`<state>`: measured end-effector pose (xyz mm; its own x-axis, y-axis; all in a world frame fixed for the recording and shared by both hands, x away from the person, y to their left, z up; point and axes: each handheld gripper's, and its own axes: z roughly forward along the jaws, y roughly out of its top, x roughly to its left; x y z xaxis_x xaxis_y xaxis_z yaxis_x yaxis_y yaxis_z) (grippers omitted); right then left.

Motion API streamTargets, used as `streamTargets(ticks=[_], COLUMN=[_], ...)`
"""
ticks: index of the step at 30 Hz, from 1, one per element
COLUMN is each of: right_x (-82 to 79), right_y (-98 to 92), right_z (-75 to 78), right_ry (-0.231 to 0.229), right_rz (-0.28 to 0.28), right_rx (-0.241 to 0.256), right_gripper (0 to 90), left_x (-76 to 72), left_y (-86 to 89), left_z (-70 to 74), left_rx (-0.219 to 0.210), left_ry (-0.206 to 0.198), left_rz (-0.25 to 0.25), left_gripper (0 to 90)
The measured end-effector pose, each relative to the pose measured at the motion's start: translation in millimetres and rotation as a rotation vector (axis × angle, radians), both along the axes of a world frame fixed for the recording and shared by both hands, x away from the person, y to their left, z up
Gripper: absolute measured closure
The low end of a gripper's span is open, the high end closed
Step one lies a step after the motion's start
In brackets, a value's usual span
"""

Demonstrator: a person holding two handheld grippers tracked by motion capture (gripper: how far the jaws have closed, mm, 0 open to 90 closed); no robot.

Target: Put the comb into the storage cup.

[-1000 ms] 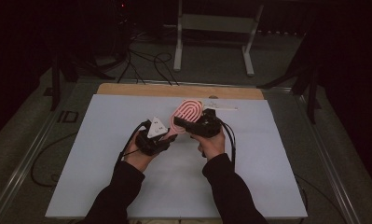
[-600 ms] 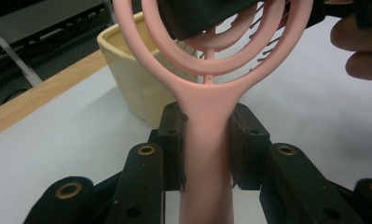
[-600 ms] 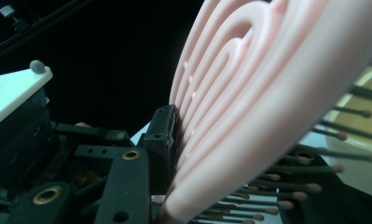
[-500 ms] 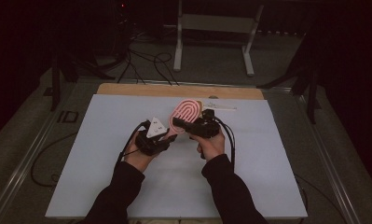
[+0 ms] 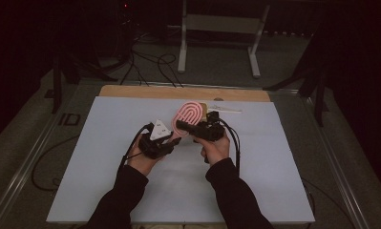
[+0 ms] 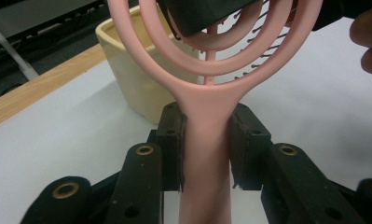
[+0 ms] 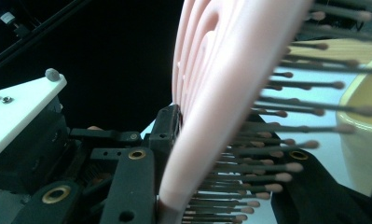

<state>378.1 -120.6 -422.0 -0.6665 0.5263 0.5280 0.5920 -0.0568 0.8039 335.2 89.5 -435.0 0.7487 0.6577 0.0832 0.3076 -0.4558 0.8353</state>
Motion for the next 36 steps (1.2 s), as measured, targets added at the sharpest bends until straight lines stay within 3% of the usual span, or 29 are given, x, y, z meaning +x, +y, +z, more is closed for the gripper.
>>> streamTargets(ticks=[6, 11, 17, 20, 27, 36], right_x=[-0.2, -0.5, -0.9, -1.7, -2.5, -1.1], right_y=[-0.5, -2.9, -4.5, -4.2, -5.1, -17.2], right_z=[0.5, 2.1, 2.8, 2.6, 4.7, 6.7], right_ry=[-0.005, -0.016, -0.024, -0.036, -0.04, -0.034], right_rz=[-0.014, -0.022, -0.023, -0.018, -0.03, -0.065], right_rx=[0.009, 0.022, 0.031, 0.023, 0.011, 0.003], right_gripper=[63.2, 63.2, 63.2, 63.1, 63.1, 63.2], left_x=[2.4, -0.4, 4.1, 4.9, 1.9, -11.0], left_y=[1.1, -2.4, 0.2, 4.0, 11.3, 32.5], left_z=[-2.7, -3.0, -4.3, -4.4, -1.1, 3.7], left_rx=[0.012, 0.01, -0.005, -0.062, -0.107, -0.137], left_ry=[-0.002, -0.04, -0.009, 0.0, 0.013, -0.046], left_rz=[0.03, 0.084, 0.11, 0.106, 0.108, 0.126], left_gripper=[51.3, 27.4, 1.9, 0.2, 0.1, 0.1])
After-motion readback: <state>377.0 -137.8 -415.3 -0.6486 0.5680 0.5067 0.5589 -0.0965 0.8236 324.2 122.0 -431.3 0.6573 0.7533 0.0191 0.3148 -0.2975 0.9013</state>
